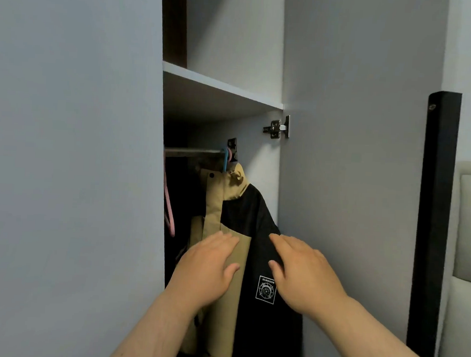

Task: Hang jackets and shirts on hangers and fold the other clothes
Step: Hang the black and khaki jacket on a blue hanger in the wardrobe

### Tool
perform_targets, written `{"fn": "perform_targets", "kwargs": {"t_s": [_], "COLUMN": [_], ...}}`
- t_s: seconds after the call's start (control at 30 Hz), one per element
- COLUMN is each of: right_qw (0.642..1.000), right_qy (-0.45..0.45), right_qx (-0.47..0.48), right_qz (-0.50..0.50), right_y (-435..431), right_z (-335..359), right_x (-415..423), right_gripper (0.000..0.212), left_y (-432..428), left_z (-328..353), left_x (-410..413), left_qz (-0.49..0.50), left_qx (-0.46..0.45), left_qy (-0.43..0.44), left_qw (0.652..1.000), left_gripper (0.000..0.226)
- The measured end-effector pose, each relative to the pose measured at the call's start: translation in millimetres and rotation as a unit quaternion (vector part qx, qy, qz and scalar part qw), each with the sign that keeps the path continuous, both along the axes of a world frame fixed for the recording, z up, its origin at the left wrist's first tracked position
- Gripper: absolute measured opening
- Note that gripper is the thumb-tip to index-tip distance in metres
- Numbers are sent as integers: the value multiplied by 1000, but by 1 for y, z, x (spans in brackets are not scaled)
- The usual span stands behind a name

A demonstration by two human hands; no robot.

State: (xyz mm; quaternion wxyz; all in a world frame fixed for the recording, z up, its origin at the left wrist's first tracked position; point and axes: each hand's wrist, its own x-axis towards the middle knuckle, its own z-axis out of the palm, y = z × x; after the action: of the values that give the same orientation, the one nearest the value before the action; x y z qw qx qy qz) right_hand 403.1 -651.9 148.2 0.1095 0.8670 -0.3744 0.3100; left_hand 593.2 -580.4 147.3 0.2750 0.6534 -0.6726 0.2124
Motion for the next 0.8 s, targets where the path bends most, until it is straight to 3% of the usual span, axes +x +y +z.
{"fn": "perform_targets", "kwargs": {"t_s": [0.17, 0.4, 0.63, 0.8], "right_qw": [996, 996, 990, 977], "right_qy": [52, 41, -33, -27], "right_qx": [-39, 0, 88, 149], "right_qz": [-56, -79, -109, -151], "right_y": [-27, -45, -39, -1], "right_z": [-20, -16, 24, 59], "right_x": [3, 25, 11, -2], "right_gripper": [56, 51, 51, 52], "left_y": [-42, -90, -96, -82], "left_z": [-28, -40, 10, 62], "left_x": [17, 22, 9, -5], "left_qz": [-59, -101, -129, -171], "left_qx": [6, 43, 81, 120], "left_qy": [53, 154, 199, 190], "left_qw": [997, 982, 968, 959], "left_gripper": [61, 58, 57, 54]}}
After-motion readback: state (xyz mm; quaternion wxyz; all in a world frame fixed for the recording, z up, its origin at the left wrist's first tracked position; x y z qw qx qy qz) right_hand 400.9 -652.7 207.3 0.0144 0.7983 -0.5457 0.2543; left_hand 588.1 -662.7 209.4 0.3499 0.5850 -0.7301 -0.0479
